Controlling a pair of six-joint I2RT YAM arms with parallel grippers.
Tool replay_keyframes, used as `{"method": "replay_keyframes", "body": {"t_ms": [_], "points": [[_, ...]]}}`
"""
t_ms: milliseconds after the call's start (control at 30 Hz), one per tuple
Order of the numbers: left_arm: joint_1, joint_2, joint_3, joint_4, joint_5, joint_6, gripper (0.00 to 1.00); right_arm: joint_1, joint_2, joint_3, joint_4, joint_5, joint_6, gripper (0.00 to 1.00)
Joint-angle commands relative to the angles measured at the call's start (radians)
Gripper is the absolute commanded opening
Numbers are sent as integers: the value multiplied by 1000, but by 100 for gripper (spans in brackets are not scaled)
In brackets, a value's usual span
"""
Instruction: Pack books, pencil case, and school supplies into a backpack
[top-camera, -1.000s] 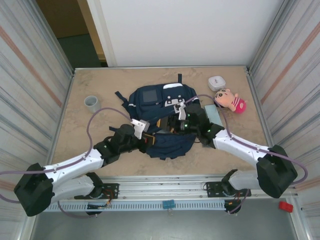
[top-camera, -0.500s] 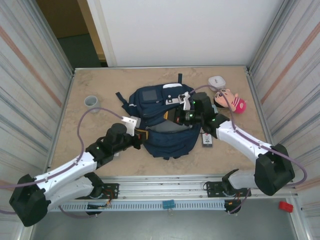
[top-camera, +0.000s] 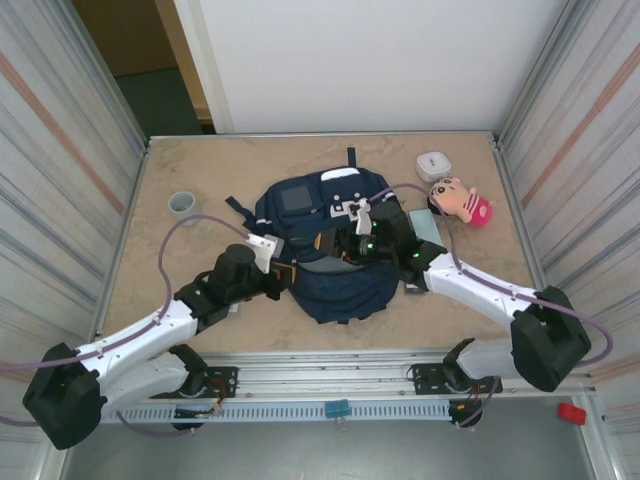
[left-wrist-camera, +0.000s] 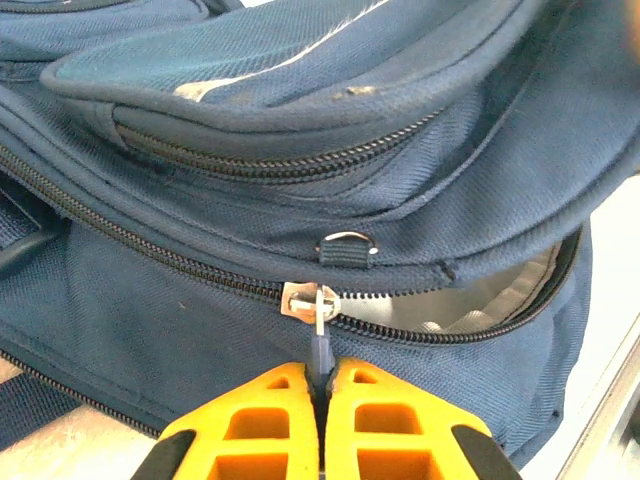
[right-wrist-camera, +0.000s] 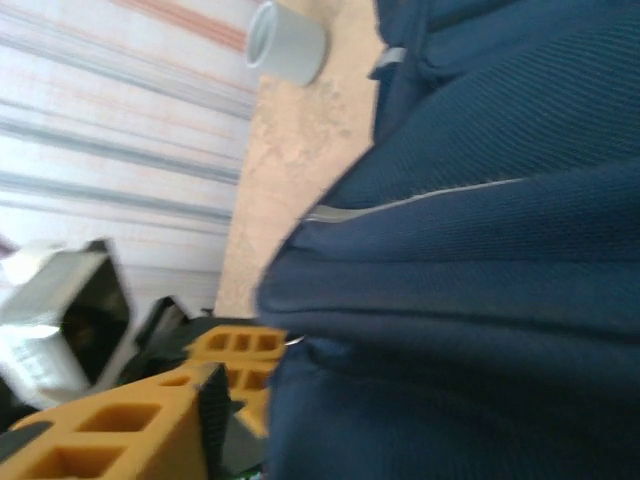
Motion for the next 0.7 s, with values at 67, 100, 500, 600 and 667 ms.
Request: {"method": "replay_keyframes", "body": {"t_ms": [67,100,500,600,667], "points": [[-1,-30,43,-8,-44,26,0,5,11,21,82,118,13,15],[8,-33,44,-30,-72,24,0,4,-5,36,47,115,-10,11],[353,124,101,-44,14,74,0,-94,-119,277,-274,-155,-161,3],[416,256,168,-24,19,80,0,-116,-121,329,-335,-160,-182,3],[437,332,220,-18,34,80,4,-116,-119,331,-329,-140,-180,3]]}}
